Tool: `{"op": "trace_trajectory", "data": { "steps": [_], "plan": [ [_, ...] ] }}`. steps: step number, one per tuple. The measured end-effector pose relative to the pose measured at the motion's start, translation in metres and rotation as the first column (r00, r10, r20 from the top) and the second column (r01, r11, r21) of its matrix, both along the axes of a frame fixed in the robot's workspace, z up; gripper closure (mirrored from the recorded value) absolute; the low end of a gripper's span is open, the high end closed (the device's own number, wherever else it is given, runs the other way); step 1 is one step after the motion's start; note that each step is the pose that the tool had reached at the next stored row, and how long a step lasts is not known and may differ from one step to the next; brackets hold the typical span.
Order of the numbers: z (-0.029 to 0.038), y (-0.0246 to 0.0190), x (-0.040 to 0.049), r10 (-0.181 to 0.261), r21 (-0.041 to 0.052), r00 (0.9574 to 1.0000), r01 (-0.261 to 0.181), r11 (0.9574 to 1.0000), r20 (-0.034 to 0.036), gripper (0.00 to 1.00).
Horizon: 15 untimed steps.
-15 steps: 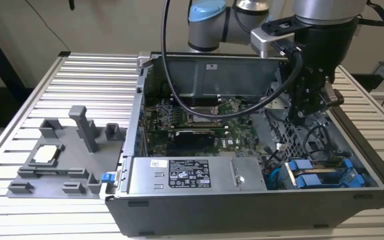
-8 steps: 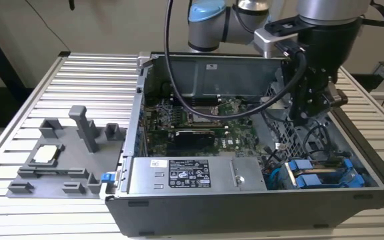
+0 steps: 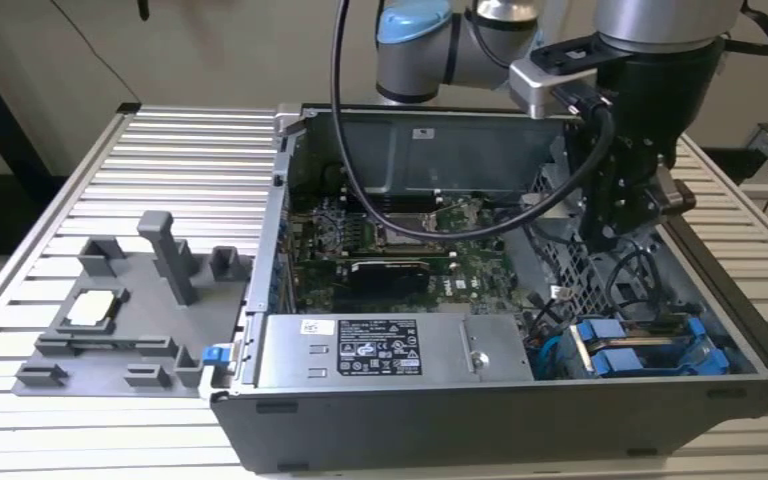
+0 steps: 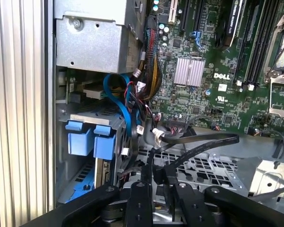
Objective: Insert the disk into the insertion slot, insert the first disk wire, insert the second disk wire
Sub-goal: 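Insert the first disk wire, then insert the second disk wire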
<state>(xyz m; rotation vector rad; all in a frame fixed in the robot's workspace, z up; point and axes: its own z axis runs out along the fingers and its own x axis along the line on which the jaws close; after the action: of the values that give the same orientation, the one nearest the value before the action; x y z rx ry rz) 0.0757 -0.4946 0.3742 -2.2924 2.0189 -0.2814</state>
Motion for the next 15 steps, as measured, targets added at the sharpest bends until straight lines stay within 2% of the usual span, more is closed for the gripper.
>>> {"op": "trace_trajectory", "data": {
  "steps": [2, 3, 9, 12, 15],
  "plan": [
    [-0.0001, 0.0, 0.0, 0.0, 0.0002, 1.0, 0.0, 1.0, 0.0, 0.76],
    [-0.0001, 0.0, 0.0, 0.0, 0.0001, 1.0, 0.0, 1.0, 0.0, 0.84],
    [-0.0003, -0.0006, 0.0012, 0.0, 0.0005, 1.0, 0.0, 1.0, 0.0, 0.84],
    [-0.0003, -0.0035, 0.0044, 0.0, 0.0002, 1.0, 0.0, 1.0, -0.0008, 0.84],
    [-0.0008, -0.0092, 0.0074, 0.0, 0.0002, 1.0, 0.0, 1.0, -0.0015, 0.84]
  ]
}}
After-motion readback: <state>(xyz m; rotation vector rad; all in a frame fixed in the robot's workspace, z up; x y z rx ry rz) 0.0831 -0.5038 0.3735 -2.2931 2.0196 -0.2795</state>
